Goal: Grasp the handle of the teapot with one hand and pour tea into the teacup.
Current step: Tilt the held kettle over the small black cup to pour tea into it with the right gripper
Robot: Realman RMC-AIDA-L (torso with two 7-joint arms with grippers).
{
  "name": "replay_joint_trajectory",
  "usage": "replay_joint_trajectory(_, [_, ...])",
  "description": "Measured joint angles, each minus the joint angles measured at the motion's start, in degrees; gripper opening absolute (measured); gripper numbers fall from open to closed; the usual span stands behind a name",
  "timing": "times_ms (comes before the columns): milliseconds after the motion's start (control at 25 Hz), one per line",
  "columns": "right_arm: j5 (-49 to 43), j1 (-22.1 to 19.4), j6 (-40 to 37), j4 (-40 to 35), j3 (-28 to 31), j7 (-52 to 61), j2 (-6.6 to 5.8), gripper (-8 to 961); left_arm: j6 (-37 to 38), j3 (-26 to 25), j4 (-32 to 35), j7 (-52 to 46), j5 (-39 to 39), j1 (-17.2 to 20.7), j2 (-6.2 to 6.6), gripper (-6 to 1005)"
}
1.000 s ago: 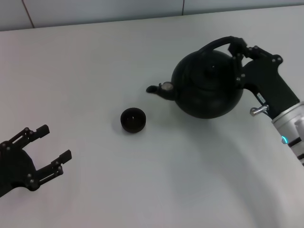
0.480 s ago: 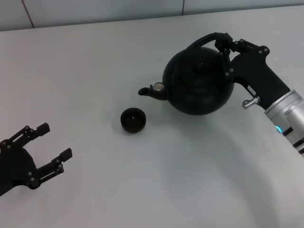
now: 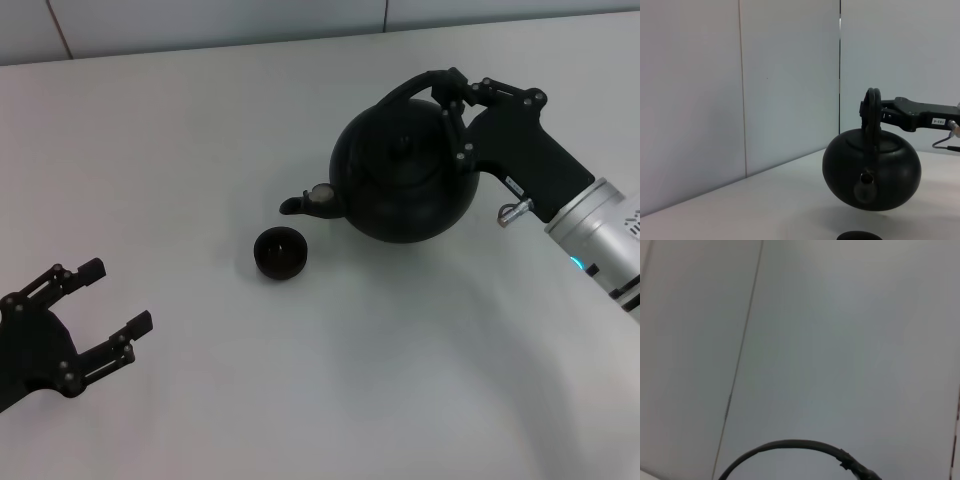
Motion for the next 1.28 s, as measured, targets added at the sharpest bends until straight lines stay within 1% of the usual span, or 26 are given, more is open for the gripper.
replay_joint_trajectory(600, [-2.30,1.83,0.88,-2.72,-0.14,-5.06,0.00,88,-0.16,0.00,0.00,-0.16,0.01,-0.40,-0.09,799])
replay_joint_trajectory(1280, [-2.91,3.10,0.90,-3.27,-0.21,-10.13,0.00,89,-0.22,0.00,0.00,-0.40,0.00,-0.69,-0.09,799])
